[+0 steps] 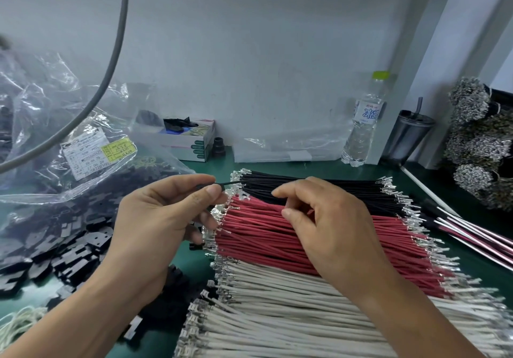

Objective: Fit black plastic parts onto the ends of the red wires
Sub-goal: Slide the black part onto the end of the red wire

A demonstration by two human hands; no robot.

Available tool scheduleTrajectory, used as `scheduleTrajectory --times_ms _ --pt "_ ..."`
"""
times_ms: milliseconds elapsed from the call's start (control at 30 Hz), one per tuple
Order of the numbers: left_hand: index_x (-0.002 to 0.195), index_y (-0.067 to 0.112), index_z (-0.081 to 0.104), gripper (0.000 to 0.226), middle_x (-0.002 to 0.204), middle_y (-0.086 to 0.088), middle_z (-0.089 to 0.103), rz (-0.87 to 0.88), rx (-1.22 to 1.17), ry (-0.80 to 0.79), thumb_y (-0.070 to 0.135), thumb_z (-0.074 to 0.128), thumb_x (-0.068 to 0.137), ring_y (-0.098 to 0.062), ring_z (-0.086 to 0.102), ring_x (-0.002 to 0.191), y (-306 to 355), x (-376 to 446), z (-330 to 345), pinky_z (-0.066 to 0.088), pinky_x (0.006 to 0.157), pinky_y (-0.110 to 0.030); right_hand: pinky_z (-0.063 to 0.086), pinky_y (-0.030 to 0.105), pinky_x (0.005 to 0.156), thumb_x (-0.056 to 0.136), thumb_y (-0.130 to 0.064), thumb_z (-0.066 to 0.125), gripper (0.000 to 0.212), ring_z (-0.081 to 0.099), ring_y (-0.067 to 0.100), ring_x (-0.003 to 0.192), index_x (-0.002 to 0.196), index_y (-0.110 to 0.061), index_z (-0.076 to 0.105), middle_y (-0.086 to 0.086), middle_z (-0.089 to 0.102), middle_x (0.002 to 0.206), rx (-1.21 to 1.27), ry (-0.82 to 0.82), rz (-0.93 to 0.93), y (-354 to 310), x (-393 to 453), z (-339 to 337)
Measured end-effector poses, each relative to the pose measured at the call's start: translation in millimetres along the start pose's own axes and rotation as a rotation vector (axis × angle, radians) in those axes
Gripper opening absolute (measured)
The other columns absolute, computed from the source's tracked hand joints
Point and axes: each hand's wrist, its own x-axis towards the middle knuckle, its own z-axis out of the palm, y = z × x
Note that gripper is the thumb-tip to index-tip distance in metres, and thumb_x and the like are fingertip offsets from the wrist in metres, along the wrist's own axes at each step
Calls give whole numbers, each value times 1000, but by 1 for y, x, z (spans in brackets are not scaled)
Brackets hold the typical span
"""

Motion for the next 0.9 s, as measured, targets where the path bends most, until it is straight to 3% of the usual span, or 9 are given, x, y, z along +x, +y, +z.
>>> scheduleTrajectory --times_ms 100,200,367,567,767,900 --pt "95 15 82 39 89 -16 80 -8 2 -7 33 86 60 -18 66 55 0 -1 1 49 41 -22 46 13 75 97 -11 63 27 58 3 84 114 -29 74 -18 58 91 -10 -20 -34 2 0 -1" --pt "96 15 82 39 90 -17 79 -12 3 -10 33 86 61 -19 66 56 0 -1 1 49 42 -23 51 25 70 98 -11 60 31 55 4 81 116 -32 73 -16 54 90 -128 -28 -65 3 0 -1" --pt "95 15 82 38 90 -17 79 -19 1 -14 31 86 61 -19 66 55 -1 -2 1 49 42 -23 51 26 65 97 -30 64 11 57 4 79 102 -32 74 -15 54 86 -210 -90 -100 1 -1 2" --pt "95 15 82 38 90 -16 79 -21 -3 -20 32 86 60 -18 65 55 0 -3 3 48 41 -23 38 9 68 87 -23 76 13 55 -3 85 89 -35 72 -20 56 86 -128 -109 -41 6 -1 5" --pt "94 14 82 39 89 -16 79 -30 -3 -27 32 86 59 -18 65 55 3 -4 3 48 41 -23 49 21 76 91 -13 71 20 58 3 89 100 -31 73 -17 58 91 -27 -45 -92 7 -2 -1" --pt "94 10 82 37 90 -21 78 -74 -44 -88 29 85 61 -18 64 54 5 -6 4 49 42 -24 51 24 67 91 -16 72 20 61 12 80 105 -29 77 -15 56 87 116 40 -129 1 -2 -9"
